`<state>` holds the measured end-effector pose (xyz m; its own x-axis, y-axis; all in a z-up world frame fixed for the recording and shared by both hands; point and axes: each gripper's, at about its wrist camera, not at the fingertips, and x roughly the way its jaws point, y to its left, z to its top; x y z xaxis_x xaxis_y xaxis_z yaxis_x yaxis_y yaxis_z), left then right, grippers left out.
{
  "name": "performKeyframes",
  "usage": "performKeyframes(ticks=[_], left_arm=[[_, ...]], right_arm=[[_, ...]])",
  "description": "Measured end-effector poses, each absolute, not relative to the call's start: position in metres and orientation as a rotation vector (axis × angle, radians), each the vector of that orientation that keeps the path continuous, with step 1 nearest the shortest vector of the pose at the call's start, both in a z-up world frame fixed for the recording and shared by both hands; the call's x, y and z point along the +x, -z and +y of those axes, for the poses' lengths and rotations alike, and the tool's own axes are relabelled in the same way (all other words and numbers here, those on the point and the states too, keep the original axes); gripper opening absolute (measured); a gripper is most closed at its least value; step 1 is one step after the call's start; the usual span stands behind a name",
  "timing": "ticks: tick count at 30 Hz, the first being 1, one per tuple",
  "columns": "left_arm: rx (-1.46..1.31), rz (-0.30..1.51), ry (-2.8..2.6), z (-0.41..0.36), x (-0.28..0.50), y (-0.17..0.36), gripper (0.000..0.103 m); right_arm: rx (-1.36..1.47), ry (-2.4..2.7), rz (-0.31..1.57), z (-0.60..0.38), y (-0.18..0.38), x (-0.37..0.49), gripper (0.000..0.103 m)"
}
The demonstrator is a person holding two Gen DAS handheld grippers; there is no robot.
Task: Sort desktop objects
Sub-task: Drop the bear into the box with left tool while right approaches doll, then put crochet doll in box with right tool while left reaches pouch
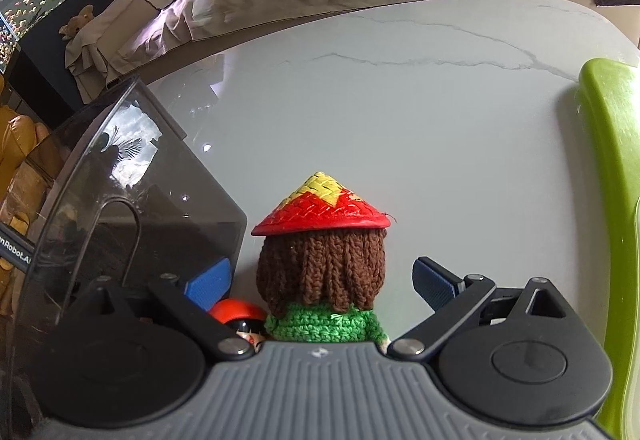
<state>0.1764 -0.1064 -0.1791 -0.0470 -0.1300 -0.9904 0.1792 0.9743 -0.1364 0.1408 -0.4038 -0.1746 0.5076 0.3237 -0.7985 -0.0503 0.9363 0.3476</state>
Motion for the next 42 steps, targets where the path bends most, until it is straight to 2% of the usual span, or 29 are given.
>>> performKeyframes(ticks=[3,5,6,9,12,13,17,22,31,36,42], left_arm=[[0.073,1.573,0.267,-0.110,0.177,0.172,0.077],[0.062,1.558,0.280,-0.108,0.176,0.165,0.092],[0.050,1.553,0.290,-0.106,0.176,0.162,0.094],[0.016,1.532,0.303,-0.101,0.173,0.150,0.094],[-0.011,1.489,0.323,-0.092,0.166,0.132,0.094],[-0.020,1.474,0.330,-0.088,0.163,0.125,0.094],[-0.095,1.431,0.349,-0.061,0.150,0.096,0.094],[-0.199,1.368,0.317,-0.016,0.140,0.070,0.095],[-0.306,1.310,0.219,0.066,0.128,0.051,0.097],[-0.376,1.251,0.211,0.105,0.123,0.038,0.097],[-0.436,1.221,0.172,0.152,0.126,0.047,0.098]], right_arm=[[0.293,-0.230,1.027,-0.402,0.180,0.143,0.094],[0.290,-0.231,1.028,-0.401,0.184,0.144,0.088],[0.290,-0.228,1.031,-0.401,0.186,0.144,0.088],[0.280,-0.228,1.023,-0.399,0.189,0.144,0.086],[0.257,-0.226,1.025,-0.396,0.188,0.144,0.075],[0.247,-0.225,1.028,-0.394,0.187,0.144,0.067],[0.257,-0.207,1.042,-0.395,0.180,0.141,0.062],[0.227,-0.146,1.027,-0.403,0.155,0.132,0.060],[0.117,-0.086,0.915,-0.393,0.046,0.121,0.060],[0.016,-0.185,0.840,-0.330,-0.018,0.115,0.060],[-0.083,-0.355,0.871,-0.234,-0.044,0.122,0.060]])
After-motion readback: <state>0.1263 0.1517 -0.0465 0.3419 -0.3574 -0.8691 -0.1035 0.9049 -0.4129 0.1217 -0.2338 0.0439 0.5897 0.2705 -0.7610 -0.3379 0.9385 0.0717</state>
